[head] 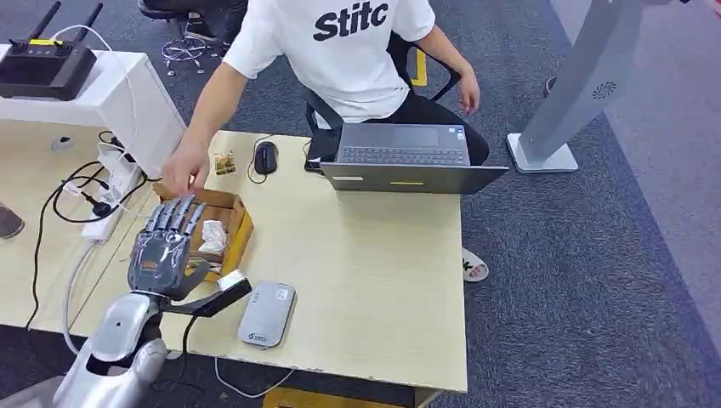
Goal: Pass the card to the sensor for recognition and then transmit it.
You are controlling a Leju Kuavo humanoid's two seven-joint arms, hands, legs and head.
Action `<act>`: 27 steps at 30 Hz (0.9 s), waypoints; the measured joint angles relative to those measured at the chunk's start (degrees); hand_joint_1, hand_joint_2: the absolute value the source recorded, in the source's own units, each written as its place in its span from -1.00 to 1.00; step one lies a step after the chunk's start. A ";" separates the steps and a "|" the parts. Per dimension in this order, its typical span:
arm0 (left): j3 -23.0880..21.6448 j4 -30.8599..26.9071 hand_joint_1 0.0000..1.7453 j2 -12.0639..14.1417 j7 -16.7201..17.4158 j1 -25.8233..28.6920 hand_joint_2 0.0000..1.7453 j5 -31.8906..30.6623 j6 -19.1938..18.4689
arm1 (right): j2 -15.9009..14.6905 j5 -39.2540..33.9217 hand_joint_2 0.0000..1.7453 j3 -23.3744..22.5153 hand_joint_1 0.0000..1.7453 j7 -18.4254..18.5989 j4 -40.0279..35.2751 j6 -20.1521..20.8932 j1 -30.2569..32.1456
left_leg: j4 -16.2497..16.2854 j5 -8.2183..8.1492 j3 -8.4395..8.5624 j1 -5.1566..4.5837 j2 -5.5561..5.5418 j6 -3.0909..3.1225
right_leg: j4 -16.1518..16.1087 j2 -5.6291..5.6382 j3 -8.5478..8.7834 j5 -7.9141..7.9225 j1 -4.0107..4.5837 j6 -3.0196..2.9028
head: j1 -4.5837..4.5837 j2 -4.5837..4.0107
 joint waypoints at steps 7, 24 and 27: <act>-0.68 1.70 -1.00 -0.02 1.05 0.03 1.00 -1.22 -0.52 | 0.00 -0.11 1.00 0.00 -1.00 0.15 0.00 0.02 -0.02 | 0.00 0.00 0.00 0.00 0.00 0.00 | 0.00 0.00 0.00 0.00 0.00 0.00 | 0.02 0.00; -0.83 4.81 -1.00 0.00 3.34 -0.09 1.00 -3.08 -1.99 | 0.00 -0.28 1.00 0.00 -1.00 0.24 0.00 0.02 -0.02 | 0.00 0.00 0.00 0.00 0.00 0.00 | 0.00 0.00 0.00 0.00 0.00 0.00 | 0.02 0.00; -0.83 5.20 -1.00 0.02 3.43 -0.10 1.00 -3.19 -1.92 | 0.00 -0.31 1.00 0.00 -1.00 0.24 0.00 0.02 -0.02 | 0.00 0.00 0.00 0.00 0.00 0.00 | 0.00 0.00 0.00 0.00 0.00 0.00 | 0.02 0.00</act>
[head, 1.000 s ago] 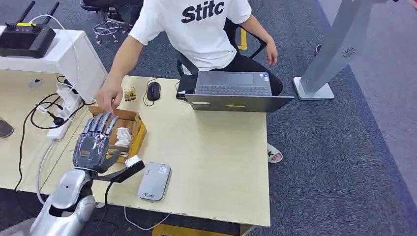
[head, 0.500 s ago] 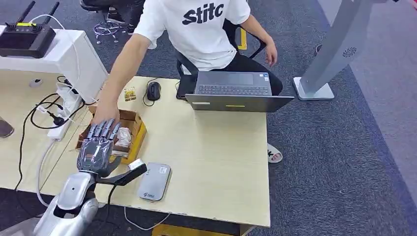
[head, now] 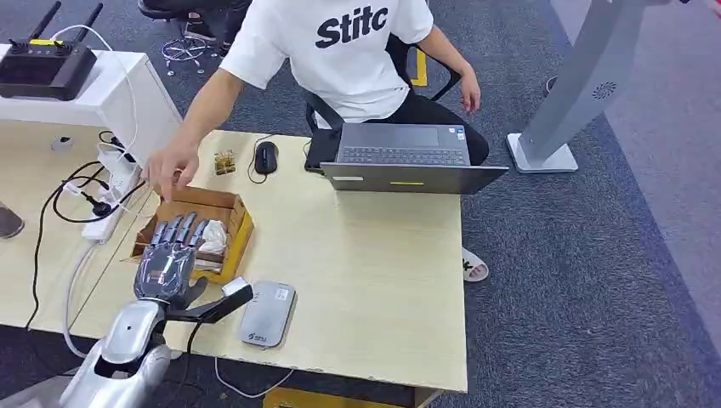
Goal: Pass the card to the sensor for recognition and then transmit it.
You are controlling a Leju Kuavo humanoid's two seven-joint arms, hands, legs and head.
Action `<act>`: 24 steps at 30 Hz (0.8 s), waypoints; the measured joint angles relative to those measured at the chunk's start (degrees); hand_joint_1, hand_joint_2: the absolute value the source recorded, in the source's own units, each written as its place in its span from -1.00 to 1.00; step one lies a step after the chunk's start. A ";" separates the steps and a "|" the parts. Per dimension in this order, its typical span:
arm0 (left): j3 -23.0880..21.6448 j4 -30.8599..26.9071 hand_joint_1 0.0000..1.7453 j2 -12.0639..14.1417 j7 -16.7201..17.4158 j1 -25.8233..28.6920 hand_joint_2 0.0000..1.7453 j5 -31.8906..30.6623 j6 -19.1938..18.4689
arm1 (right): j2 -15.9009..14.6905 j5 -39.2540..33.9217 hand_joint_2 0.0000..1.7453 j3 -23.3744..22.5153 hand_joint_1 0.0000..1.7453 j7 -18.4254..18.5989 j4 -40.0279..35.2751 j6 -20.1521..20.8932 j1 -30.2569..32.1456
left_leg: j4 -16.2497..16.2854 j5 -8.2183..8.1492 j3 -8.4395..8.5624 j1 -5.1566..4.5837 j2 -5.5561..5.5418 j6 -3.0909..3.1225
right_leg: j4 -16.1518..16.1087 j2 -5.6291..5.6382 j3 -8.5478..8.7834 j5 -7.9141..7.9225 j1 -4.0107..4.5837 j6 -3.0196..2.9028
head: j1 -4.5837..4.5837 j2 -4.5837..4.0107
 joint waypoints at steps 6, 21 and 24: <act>0.00 0.92 -1.00 0.13 0.33 0.00 1.00 -0.87 0.07 | 0.00 0.00 1.00 0.00 -1.00 -0.02 0.00 0.00 0.00 | 0.00 0.00 0.00 0.00 0.00 0.00 | 0.00 0.00 0.00 0.00 0.00 0.00 | -0.02 0.00; 0.00 3.82 0.60 0.15 0.59 -0.03 1.00 -1.20 0.24 | 0.00 0.02 1.00 0.33 -1.00 0.00 0.00 -0.02 -0.01 | 0.00 0.00 0.00 0.00 0.00 0.00 | 0.00 0.00 0.00 0.00 0.00 0.00 | 0.00 0.00; 0.00 4.15 0.62 0.15 0.59 -0.02 1.00 -1.22 0.26 | 0.00 0.02 1.00 0.70 -1.00 0.00 0.00 -0.02 -0.01 | 0.00 0.00 0.00 0.00 0.00 0.00 | 0.00 -0.01 0.01 0.00 0.00 0.00 | 0.00 0.00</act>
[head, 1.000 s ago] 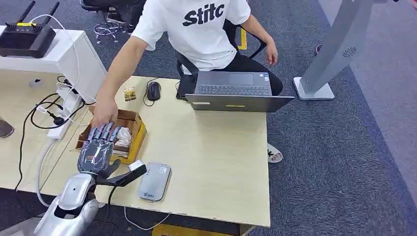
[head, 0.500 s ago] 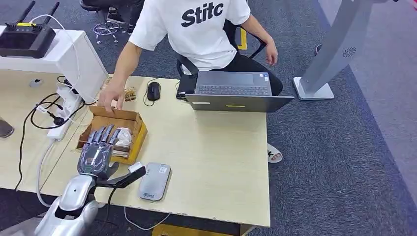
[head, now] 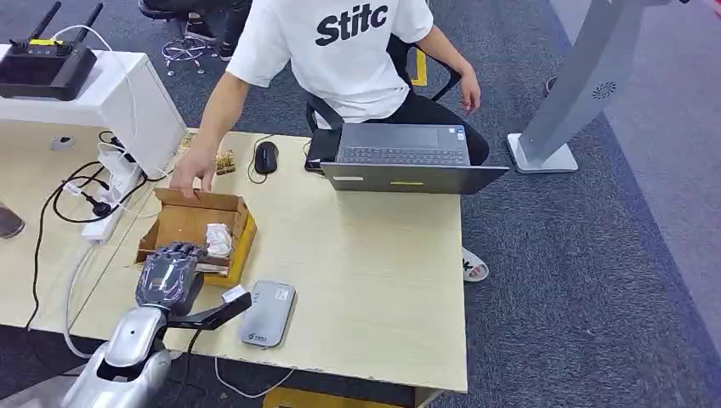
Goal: Pass the card to the sensor for recognition and then transmit it.
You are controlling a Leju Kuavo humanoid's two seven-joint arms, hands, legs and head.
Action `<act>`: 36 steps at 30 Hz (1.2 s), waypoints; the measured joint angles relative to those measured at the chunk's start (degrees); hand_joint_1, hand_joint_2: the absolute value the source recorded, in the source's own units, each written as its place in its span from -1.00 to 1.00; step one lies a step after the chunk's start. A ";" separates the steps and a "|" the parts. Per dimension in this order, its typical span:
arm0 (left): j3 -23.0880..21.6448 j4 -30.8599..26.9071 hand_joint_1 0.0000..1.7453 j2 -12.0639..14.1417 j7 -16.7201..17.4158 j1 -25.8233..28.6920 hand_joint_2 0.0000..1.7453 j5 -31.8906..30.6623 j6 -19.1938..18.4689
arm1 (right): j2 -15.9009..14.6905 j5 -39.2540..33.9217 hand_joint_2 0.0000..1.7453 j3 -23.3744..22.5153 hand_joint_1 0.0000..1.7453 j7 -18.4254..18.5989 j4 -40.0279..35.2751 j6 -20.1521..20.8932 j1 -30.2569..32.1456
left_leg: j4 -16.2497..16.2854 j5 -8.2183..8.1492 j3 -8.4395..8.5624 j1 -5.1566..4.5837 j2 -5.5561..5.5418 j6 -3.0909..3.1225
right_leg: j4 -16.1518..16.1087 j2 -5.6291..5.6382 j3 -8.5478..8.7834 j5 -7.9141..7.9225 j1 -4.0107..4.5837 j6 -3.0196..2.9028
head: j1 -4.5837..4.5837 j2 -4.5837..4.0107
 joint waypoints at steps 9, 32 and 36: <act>0.00 0.02 0.38 -0.35 -1.90 -0.87 1.00 1.64 0.46 | 0.09 0.00 1.00 0.24 -1.00 0.04 -0.04 0.48 0.34 | 0.00 0.00 0.02 -0.01 0.05 0.00 | 0.01 0.06 -0.01 0.00 0.00 0.00 | 0.00 0.00; 0.00 -0.17 1.00 -1.36 -3.45 -1.22 1.00 2.64 0.15 | 0.31 0.37 1.00 0.74 -1.00 -0.04 -0.09 0.85 0.37 | 0.00 0.01 0.01 -0.02 0.03 0.00 | 0.02 0.03 -0.01 0.00 -0.01 0.00 | 0.00 0.00; 0.00 -0.83 1.00 -0.98 -3.61 -1.25 1.00 3.65 0.28 | 0.31 0.33 1.00 0.76 -1.00 -0.09 -0.09 0.87 0.38 | 0.00 0.01 0.01 -0.02 0.03 0.00 | 0.02 0.04 -0.01 0.00 -0.01 0.00 | 0.00 0.00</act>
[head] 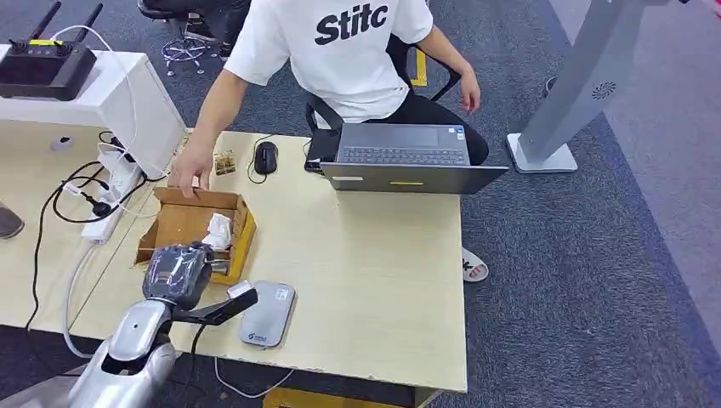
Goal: Pass the card to the sensor for recognition and then transmit it.
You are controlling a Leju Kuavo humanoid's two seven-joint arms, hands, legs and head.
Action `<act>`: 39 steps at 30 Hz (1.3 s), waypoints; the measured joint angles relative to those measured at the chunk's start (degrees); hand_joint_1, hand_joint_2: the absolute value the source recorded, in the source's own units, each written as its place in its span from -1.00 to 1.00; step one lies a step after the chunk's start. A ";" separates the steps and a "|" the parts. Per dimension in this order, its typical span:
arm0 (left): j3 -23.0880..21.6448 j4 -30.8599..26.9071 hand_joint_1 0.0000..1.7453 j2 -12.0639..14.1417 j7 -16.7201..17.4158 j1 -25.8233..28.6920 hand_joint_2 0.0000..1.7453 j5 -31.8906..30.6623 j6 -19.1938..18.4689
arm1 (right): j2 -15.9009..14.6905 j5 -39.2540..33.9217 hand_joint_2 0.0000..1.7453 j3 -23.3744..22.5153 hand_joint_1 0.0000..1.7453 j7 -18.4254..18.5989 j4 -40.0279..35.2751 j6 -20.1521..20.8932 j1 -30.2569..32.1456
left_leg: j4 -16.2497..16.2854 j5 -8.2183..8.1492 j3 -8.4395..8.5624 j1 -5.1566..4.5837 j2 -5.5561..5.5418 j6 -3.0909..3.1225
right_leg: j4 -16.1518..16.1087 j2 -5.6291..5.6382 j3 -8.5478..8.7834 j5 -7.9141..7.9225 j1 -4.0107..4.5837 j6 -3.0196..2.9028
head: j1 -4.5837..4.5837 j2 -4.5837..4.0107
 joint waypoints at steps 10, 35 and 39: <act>0.02 -7.27 1.00 4.22 -1.55 -0.73 1.00 3.76 -1.03 | 0.00 -0.44 1.00 0.00 -1.00 0.00 0.00 -0.48 0.04 | 0.00 0.03 0.00 0.01 -0.01 -0.04 | 0.03 -0.01 0.00 0.00 0.00 0.00 | 0.00 0.00; -0.26 2.10 1.00 5.88 7.87 -15.25 1.00 -12.30 7.15 | -0.13 1.03 1.00 1.53 -1.00 0.13 0.02 0.26 -0.32 | 0.02 0.12 0.02 0.00 -0.06 -0.09 | 0.08 -0.04 -0.01 0.06 -0.01 -0.03 | 0.00 0.00; -2.66 8.04 1.00 3.08 7.96 -18.00 1.00 -12.33 7.63 | -0.26 1.03 1.00 2.23 -1.00 0.33 0.02 0.31 -0.45 | 0.03 0.12 0.03 -0.03 -0.10 -0.09 | 0.08 -0.10 0.02 0.07 -0.03 -0.02 | -0.02 0.00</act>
